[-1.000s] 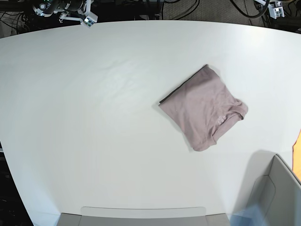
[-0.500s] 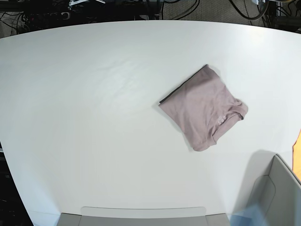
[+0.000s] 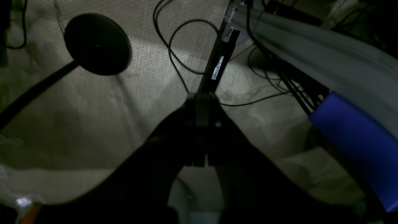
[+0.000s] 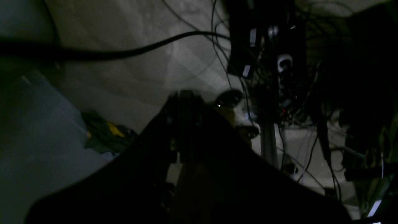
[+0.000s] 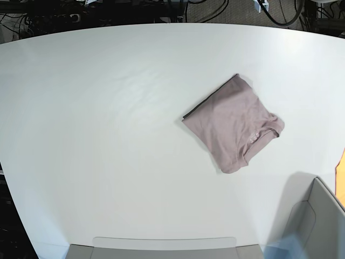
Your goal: Fold the T-shirt properly
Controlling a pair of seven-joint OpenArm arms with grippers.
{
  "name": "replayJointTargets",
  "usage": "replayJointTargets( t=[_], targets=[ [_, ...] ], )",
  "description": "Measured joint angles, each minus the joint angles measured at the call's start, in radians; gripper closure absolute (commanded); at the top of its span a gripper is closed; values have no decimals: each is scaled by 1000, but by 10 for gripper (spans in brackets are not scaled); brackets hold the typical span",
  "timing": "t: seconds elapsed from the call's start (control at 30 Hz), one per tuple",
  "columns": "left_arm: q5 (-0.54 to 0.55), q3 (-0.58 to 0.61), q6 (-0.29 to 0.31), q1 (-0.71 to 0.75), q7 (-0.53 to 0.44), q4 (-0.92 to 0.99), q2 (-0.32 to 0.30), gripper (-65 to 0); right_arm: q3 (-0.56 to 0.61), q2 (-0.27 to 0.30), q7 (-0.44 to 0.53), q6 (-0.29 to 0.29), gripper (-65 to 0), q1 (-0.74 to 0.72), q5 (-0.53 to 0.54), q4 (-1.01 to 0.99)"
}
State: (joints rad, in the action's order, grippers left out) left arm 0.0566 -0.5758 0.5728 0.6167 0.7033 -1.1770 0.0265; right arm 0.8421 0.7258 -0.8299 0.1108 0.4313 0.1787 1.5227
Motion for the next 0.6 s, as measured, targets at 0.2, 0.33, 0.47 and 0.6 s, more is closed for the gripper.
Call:
replayJointTargets(
  t=[0.2,0.33,0.47,0.6],
  targets=[
    [-12,0,-1,-54,-22,114,-43,0,5,-47,24,-2,0,-33,-8,-103],
    [-9,0,-2,-109,-53,224,-81,0,6,-88,46,0,0,-59,1,-216],
    [-10,0,0,-154,-53,310,-111,0,6,-127,87,-3,0,-100,-10,-360],
    [-8,0,-3,-180,-131,380,-120,0,6,-174,196,0,0,-133,-5,-523]
  ],
)
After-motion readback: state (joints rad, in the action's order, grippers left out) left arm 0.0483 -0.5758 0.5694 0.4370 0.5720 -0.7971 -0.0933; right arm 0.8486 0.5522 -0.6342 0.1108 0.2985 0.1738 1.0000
